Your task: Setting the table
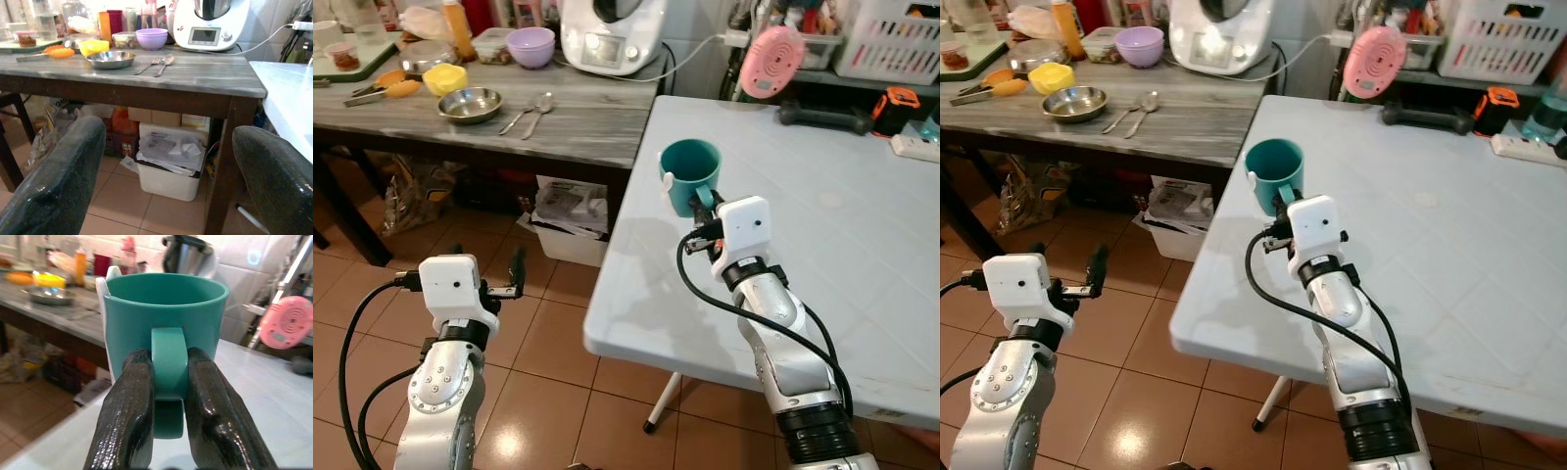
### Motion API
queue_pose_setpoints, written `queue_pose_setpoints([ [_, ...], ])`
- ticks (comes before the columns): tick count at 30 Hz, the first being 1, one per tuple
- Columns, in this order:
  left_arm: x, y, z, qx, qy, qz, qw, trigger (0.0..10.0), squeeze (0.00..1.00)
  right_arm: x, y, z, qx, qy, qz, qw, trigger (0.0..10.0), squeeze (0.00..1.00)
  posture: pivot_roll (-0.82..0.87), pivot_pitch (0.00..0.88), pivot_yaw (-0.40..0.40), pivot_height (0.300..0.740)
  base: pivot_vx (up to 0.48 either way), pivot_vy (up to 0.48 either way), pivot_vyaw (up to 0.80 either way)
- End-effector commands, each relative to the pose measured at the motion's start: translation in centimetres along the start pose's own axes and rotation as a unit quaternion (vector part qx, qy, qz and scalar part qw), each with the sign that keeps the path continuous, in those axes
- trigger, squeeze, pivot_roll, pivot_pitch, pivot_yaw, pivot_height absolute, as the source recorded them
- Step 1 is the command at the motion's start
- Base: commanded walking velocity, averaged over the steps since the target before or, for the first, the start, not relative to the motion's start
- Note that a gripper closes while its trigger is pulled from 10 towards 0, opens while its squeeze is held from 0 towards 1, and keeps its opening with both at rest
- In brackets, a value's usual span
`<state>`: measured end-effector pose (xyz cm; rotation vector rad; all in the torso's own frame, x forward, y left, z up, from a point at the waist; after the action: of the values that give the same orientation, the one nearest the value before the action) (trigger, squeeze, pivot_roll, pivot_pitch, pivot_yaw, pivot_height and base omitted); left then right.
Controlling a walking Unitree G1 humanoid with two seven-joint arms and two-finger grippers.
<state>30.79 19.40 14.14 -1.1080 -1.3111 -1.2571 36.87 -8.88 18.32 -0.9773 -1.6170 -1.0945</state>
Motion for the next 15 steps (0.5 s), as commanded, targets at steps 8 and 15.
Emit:
queue_pose_setpoints([
  [8, -0.23, 0.17, -0.68, -0.014, 0.000, 0.005, 1.000, 10.0, 0.00, 0.43, 0.19, -0.64, -0.008, -0.010, -0.009, 1.000, 10.0, 0.00, -0.09, 0.090, 0.060, 0.740, 0.000, 0.373, 0.00],
  [15, -0.20, 0.30, -0.88, -0.019, -0.001, 0.004, 1.000, 10.0, 0.00, 0.56, 0.21, -0.79, -0.012, -0.013, -0.011, 1.000, 10.0, 0.00, -0.09, 0.093, 0.062, 0.740, 0.000, 0.389, 0.00],
])
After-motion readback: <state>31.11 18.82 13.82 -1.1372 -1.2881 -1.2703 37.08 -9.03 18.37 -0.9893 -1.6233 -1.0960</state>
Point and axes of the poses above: a point about 5 cm out from each wrist's last joint towards the gripper, its own y axis pointing out of the wrist towards the gripper, its own x axis along the axis of the wrist's last joint, z = x × y, the point moved 5 cm from there along y, pointing out of the wrist towards the gripper
